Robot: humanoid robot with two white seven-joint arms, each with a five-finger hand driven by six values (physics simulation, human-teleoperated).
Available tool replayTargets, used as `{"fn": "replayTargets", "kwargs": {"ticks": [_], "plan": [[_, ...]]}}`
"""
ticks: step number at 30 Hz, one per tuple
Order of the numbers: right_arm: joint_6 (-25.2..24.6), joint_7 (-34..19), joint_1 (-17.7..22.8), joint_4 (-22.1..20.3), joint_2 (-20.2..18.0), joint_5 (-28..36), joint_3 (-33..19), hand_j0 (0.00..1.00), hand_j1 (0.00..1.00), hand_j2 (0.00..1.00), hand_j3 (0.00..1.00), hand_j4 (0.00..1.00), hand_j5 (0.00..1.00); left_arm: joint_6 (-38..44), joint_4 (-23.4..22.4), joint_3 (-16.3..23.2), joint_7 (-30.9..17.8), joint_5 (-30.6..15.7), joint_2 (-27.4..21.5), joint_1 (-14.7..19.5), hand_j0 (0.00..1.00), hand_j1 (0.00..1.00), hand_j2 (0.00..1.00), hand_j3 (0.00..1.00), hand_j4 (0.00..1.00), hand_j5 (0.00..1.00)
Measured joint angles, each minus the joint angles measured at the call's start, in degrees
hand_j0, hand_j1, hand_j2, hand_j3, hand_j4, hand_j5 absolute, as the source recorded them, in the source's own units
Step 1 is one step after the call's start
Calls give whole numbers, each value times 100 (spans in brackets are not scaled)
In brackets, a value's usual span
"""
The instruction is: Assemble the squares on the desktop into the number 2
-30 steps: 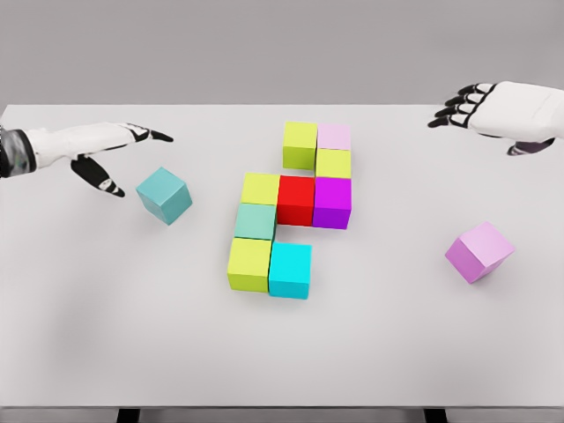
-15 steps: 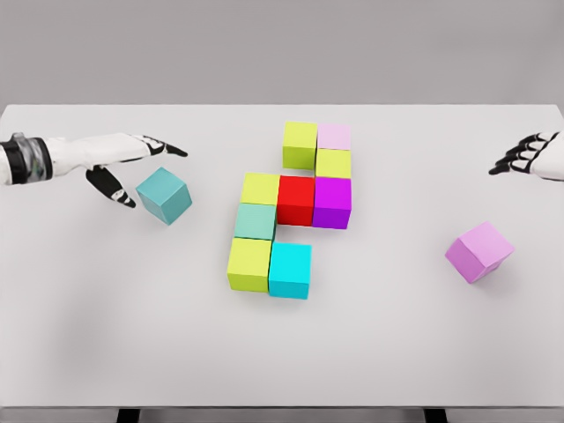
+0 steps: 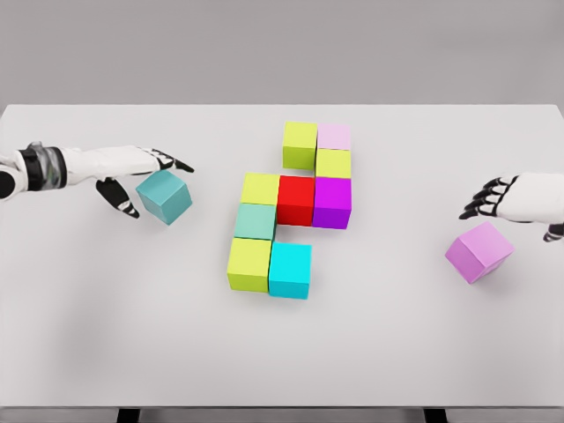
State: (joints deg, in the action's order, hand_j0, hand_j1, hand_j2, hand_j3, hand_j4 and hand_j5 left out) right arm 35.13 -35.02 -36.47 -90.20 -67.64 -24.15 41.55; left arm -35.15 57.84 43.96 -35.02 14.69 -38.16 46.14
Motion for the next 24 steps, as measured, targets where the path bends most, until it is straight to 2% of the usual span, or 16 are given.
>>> {"fn": "replayTargets", "kwargs": {"ticks": [9, 11, 14, 15, 18, 20, 22, 24], "plan": [[-1, 0, 44, -96, 118, -2, 229, 100, 100, 100, 100, 100, 100, 1, -102, 13, 0, 156, 178, 18, 100, 100, 100, 100, 100, 100], [-1, 0, 44, -99, 140, 1, 274, 100, 100, 100, 100, 100, 100, 0, -139, 14, 0, 207, 211, 26, 91, 91, 91, 91, 91, 91], [-1, 0, 44, -95, 154, 4, 310, 100, 100, 100, 100, 100, 100, 0, -164, 13, 0, 241, 228, 35, 67, 67, 67, 67, 67, 67], [-1, 0, 44, -91, 157, 5, 324, 100, 100, 100, 100, 100, 100, 0, -166, 11, -1, 243, 229, 35, 63, 63, 63, 63, 63, 63], [-1, 0, 35, -67, 166, 5, 379, 100, 100, 100, 100, 100, 100, 14, -168, -4, 1, 197, 227, 35, 60, 60, 60, 60, 60, 60], [-1, 0, 35, -54, 176, 5, 403, 100, 100, 100, 100, 100, 100, 3, -173, -10, -7, 211, 228, 35, 53, 53, 53, 53, 53, 53], [-2, 1, 35, -48, 183, 5, 427, 100, 100, 100, 100, 100, 100, -13, -178, -14, -10, 225, 230, 35, 39, 39, 39, 39, 39, 39], [-1, 0, 35, -30, 204, 6, 465, 100, 100, 100, 100, 100, 100, -21, -183, -7, -11, 237, 232, 53, 39, 39, 39, 39, 39, 39]]}}
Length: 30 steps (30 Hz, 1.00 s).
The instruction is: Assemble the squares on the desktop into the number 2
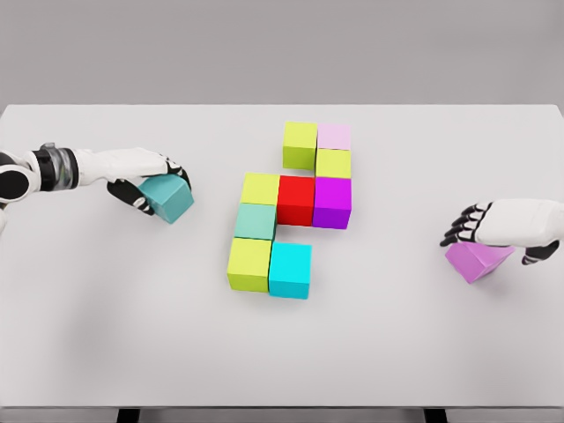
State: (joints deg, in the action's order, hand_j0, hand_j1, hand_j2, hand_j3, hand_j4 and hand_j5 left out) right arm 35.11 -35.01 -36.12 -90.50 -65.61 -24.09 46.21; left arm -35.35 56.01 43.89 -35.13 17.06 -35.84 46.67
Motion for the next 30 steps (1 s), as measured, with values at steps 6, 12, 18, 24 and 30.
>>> {"fn": "replayTargets", "kwargs": {"ticks": [6, 12, 18, 24, 30], "plan": [[-40, 23, -62, 305, 111, 98, 23, 100, 100, 100, 100, 100, 100, 17, -362, 170, 9, -20, 74, 439, 42, 42, 42, 42, 42, 42], [-121, 61, -62, 460, 189, 230, 13, 100, 100, 100, 100, 100, 100, 20, -507, 252, 10, -36, 304, 817, 42, 42, 42, 42, 42, 42], [-161, 91, -62, 484, 276, 247, 36, 100, 100, 100, 100, 100, 100, 433, -484, 265, 10, -508, 787, 1107, 47, 47, 47, 47, 47, 47], [-143, 77, -70, 483, 308, 247, 49, 71, 71, 71, 71, 71, 71, 2426, -378, 285, 11, -1245, 1202, 1257, 46, 46, 46, 46, 46, 46], [-163, 68, -71, 484, 310, 280, 30, 65, 65, 65, 65, 65, 65, 3866, -276, 381, 178, -1193, 1656, 1239, 46, 46, 46, 46, 46, 46]]}}
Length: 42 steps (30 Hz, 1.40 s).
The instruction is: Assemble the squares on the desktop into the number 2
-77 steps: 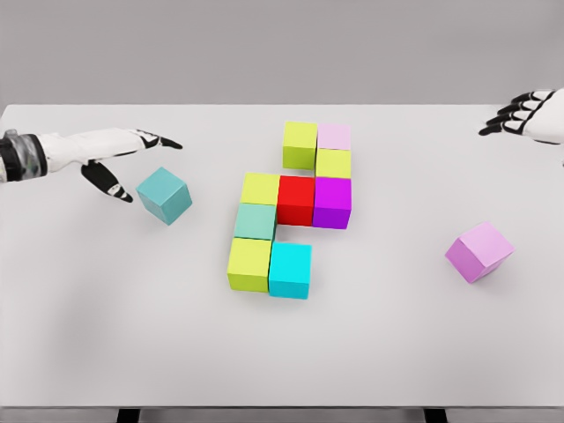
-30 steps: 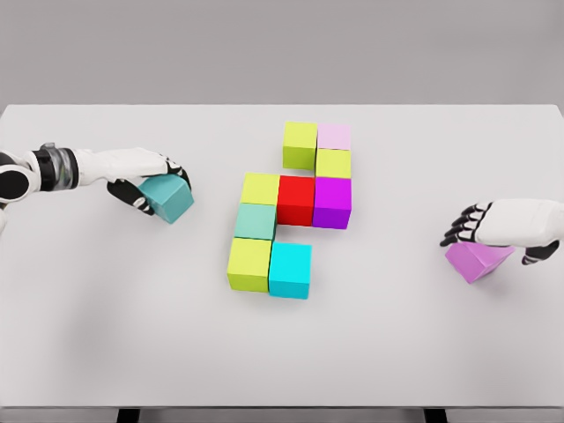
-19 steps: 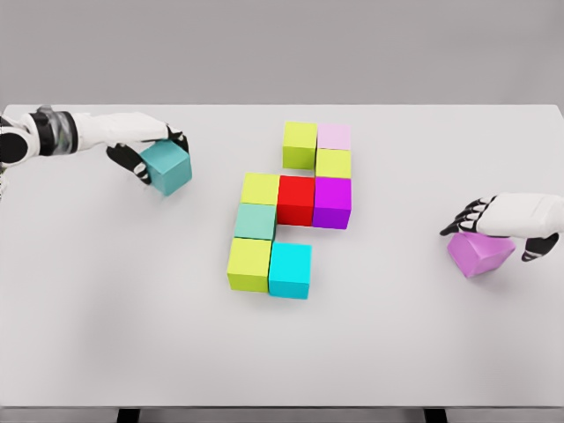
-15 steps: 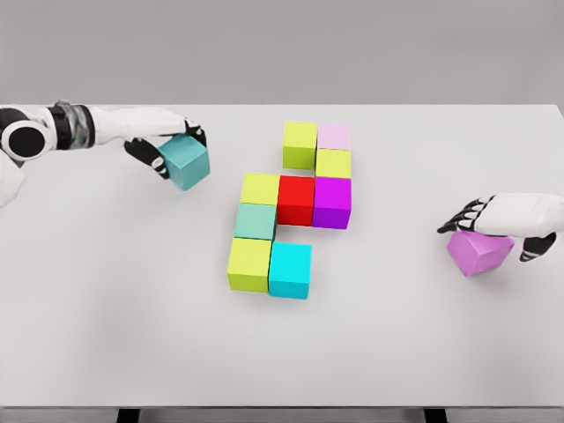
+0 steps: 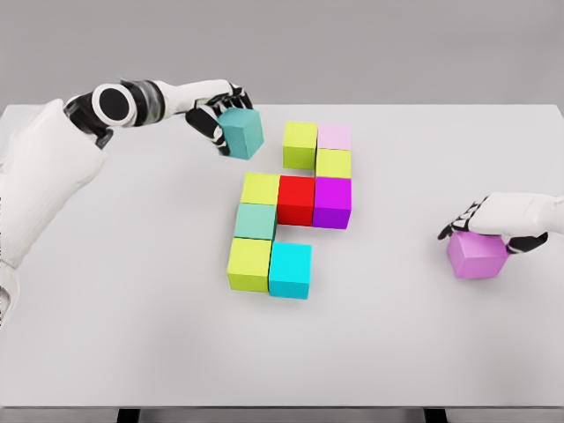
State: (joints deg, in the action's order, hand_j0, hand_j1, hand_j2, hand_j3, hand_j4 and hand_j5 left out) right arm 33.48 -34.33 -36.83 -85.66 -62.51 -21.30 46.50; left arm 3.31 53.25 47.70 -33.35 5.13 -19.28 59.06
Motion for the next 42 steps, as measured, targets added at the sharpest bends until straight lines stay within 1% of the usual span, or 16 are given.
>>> {"fn": "replayTargets", "kwargs": {"ticks": [1, 2, 4, 5, 6, 8, 9, 10, 16, 18, 31, 32, 34, 40, 42], "plan": [[-8, 2, 9, 0, 0, 12, -4, 64, 64, 64, 64, 64, 64, 226, 50, 63, 171, 14, 39, 0, 46, 46, 46, 46, 46, 46], [-8, 1, 9, 1, 0, 13, -5, 63, 63, 63, 63, 63, 63, 472, 126, 163, 441, 32, 72, -9, 46, 46, 46, 46, 46, 46], [-9, 0, 9, 1, 2, 12, -6, 64, 64, 64, 64, 64, 64, 957, 337, 432, 1125, 37, 123, -44, 46, 46, 46, 46, 46, 46], [-11, -3, 9, 1, 2, 5, -6, 74, 74, 74, 74, 74, 74, 1139, 430, 534, 1413, 33, 145, -62, 46, 46, 46, 46, 46, 46], [-26, 3, 17, 0, 1, 24, -11, 78, 78, 78, 78, 78, 78, 1269, 500, 614, 1625, 26, 170, -62, 46, 46, 46, 46, 46, 46], [-36, 10, 17, -1, 11, 45, -12, 79, 79, 79, 79, 79, 79, 1424, 586, 721, 1887, 15, 204, -62, 46, 46, 46, 46, 46, 46], [-41, 12, 17, -1, 14, 55, -13, 81, 81, 81, 81, 81, 81, 1468, 611, 754, 1965, 12, 215, -62, 46, 46, 46, 46, 46, 46], [-44, 12, 17, -2, 17, 64, -14, 89, 89, 89, 89, 89, 89, 1500, 629, 779, 2021, 9, 223, -88, 46, 46, 46, 46, 46, 46], [-22, 11, 18, -3, 29, 44, -11, 89, 89, 89, 89, 89, 89, 1583, 664, 984, 2139, 6, 258, -149, 47, 47, 47, 47, 47, 47], [-4, 6, 18, -3, 35, 16, -17, 100, 100, 100, 100, 100, 100, 1590, 654, 1007, 2151, -2, 271, -158, 47, 47, 47, 47, 47, 47], [82, -31, 35, 2, -16, -112, -97, 100, 100, 100, 100, 100, 100, 1605, 564, 1025, 2315, -91, 377, -176, 49, 49, 49, 49, 49, 49], [87, -34, 35, 2, -20, -85, -96, 100, 100, 100, 100, 100, 100, 1603, 551, 1025, 2317, -92, 383, -176, 50, 50, 50, 50, 50, 50], [110, -45, 44, 2, -23, -32, -90, 100, 100, 100, 100, 100, 100, 1598, 536, 1025, 2319, -90, 401, -176, 57, 57, 57, 57, 57, 57], [152, -63, 35, -31, -21, -13, -75, 100, 100, 100, 100, 100, 100, 1565, 526, 1025, 2315, -88, 450, -185, 60, 60, 60, 60, 60, 60], [158, -66, 35, -55, -14, 39, -79, 100, 100, 100, 100, 100, 100, 1561, 526, 1025, 2314, -87, 455, -185, 63, 63, 63, 63, 63, 63]]}}
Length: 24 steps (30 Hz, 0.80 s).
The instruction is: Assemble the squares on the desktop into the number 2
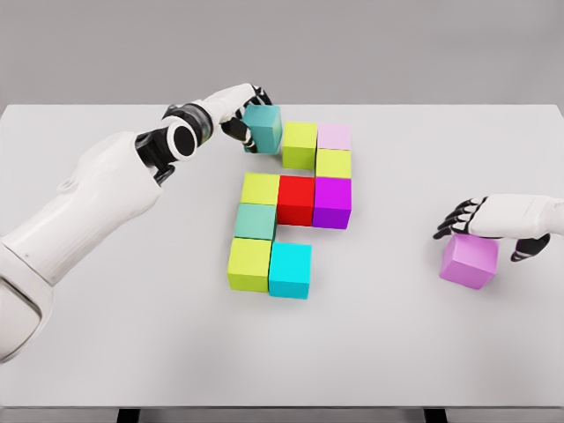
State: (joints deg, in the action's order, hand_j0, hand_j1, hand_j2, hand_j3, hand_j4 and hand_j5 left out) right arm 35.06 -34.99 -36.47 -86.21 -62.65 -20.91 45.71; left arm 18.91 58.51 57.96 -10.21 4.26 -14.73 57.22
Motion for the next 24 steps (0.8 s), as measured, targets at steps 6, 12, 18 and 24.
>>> {"fn": "replayTargets", "kwargs": {"ticks": [6, 12, 18, 24], "plan": [[5, -2, 0, -234, 9, 90, 10, 100, 100, 100, 100, 100, 100, -12, -7, 6, -8, -1, 25, -9, 68, 68, 68, 68, 68, 68], [6, -2, 0, -364, 4, 86, 49, 100, 100, 100, 100, 100, 100, -15, -15, 8, -9, 0, 31, -26, 74, 74, 74, 74, 74, 74], [6, -3, 0, -127, 11, 48, 55, 100, 100, 100, 100, 100, 100, -22, -13, 8, -10, 0, 35, -35, 79, 79, 79, 79, 79, 79], [7, -3, -9, -71, 42, -6, 179, 100, 100, 100, 100, 100, 100, -23, -12, 8, -16, 1, 34, -35, 82, 82, 82, 82, 82, 82]]}}
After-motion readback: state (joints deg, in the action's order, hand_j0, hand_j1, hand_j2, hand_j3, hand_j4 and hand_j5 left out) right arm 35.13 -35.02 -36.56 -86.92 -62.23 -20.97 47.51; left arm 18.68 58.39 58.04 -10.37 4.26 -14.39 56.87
